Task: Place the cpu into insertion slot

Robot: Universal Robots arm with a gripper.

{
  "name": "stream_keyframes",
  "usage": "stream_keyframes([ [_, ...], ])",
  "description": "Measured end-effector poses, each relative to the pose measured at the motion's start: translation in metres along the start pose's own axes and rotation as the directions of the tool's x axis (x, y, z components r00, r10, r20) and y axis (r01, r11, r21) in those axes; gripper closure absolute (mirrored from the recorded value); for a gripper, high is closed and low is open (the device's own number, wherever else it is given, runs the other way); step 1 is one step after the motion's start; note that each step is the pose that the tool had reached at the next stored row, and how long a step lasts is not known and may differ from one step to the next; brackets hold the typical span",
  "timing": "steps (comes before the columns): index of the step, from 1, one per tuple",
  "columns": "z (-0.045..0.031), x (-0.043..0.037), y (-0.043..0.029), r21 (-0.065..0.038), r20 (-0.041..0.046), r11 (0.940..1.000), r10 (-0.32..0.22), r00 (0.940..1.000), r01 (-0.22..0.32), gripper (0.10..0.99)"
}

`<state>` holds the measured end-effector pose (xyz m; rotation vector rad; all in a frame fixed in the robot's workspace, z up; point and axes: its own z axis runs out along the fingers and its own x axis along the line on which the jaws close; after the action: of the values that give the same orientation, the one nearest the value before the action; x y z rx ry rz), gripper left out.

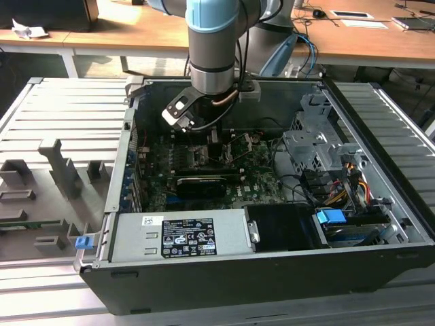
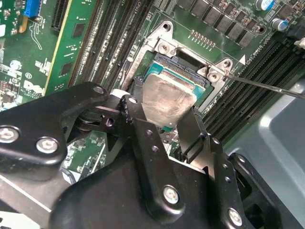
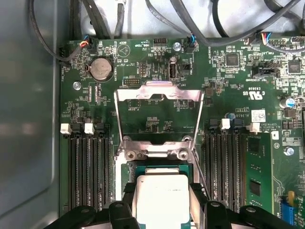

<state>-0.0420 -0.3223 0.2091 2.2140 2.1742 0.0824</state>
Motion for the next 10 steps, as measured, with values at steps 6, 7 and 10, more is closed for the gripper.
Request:
stream_keyframes([
  [6,0.0031,0.0013,-0.0002,0.000,0.0000,1.0000,0.000,1.0000,0.000,0.557],
  [7,0.0037,0.0016,-0.0003,0.000,0.0001,1.0000,0.000,1.0000,0.000,0.557],
  [10,0.0052,0.0029,-0.0004,0.000,0.0001,1.0000,0.000,1.0000,0.000,0.557],
])
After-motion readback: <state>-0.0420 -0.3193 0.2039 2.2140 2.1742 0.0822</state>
